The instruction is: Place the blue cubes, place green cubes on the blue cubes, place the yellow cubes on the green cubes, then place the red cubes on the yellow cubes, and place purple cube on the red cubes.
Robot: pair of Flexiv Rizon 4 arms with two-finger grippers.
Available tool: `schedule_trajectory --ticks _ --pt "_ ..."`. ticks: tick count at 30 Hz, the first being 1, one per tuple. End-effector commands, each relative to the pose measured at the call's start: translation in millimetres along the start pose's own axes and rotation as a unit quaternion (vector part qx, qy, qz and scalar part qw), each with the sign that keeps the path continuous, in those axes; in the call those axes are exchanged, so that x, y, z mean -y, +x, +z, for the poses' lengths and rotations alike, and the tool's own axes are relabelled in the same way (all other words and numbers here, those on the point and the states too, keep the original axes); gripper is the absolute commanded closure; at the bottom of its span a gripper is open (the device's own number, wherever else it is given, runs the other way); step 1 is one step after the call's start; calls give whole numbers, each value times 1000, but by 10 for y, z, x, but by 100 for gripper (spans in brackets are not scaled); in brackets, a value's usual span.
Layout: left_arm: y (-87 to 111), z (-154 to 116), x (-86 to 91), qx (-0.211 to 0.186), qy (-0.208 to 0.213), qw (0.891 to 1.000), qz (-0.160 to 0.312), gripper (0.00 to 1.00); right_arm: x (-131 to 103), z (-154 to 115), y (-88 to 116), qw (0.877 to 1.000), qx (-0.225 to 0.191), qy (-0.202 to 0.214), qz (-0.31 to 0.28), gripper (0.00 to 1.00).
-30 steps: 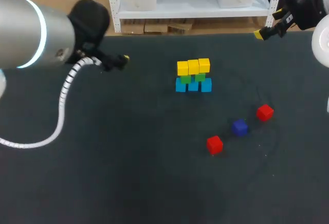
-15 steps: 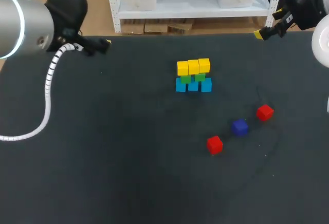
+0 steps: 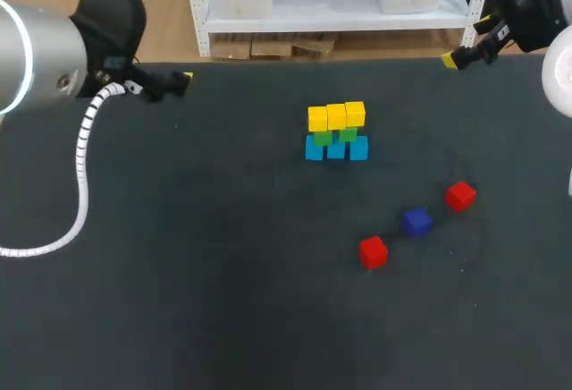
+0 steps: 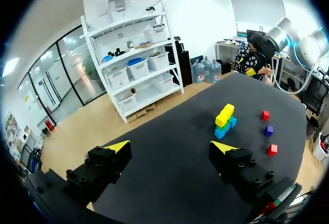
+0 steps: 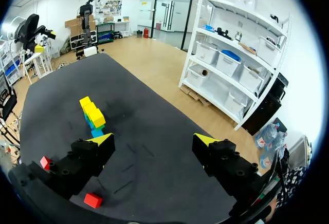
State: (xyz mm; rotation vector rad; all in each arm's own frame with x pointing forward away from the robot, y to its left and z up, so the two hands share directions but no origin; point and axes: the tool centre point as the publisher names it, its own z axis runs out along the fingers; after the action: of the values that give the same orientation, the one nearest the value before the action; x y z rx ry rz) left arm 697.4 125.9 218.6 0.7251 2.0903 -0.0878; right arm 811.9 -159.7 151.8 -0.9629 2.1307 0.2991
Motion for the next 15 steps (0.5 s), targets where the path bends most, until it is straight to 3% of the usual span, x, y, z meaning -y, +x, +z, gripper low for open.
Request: schedule_trajectory --ticks 1,8,10,12,15 --pt "0 4 -11 1 2 1000 0 0 10 2 2 1000 1 -2 0 0" --pt "0 4 -11 1 2 1000 0 0 10 2 2 1000 1 -2 0 0" --pt "0 4 -11 1 2 1000 0 0 -26 -28 -34 999 -17 -1 -32 0" --pt "0 4 -11 1 2 1000 0 0 -112 -135 -36 996 -36 40 -75 0" --pt "0 4 -11 1 2 1000 0 0 -220 -297 -25 990 -55 13 -131 0"
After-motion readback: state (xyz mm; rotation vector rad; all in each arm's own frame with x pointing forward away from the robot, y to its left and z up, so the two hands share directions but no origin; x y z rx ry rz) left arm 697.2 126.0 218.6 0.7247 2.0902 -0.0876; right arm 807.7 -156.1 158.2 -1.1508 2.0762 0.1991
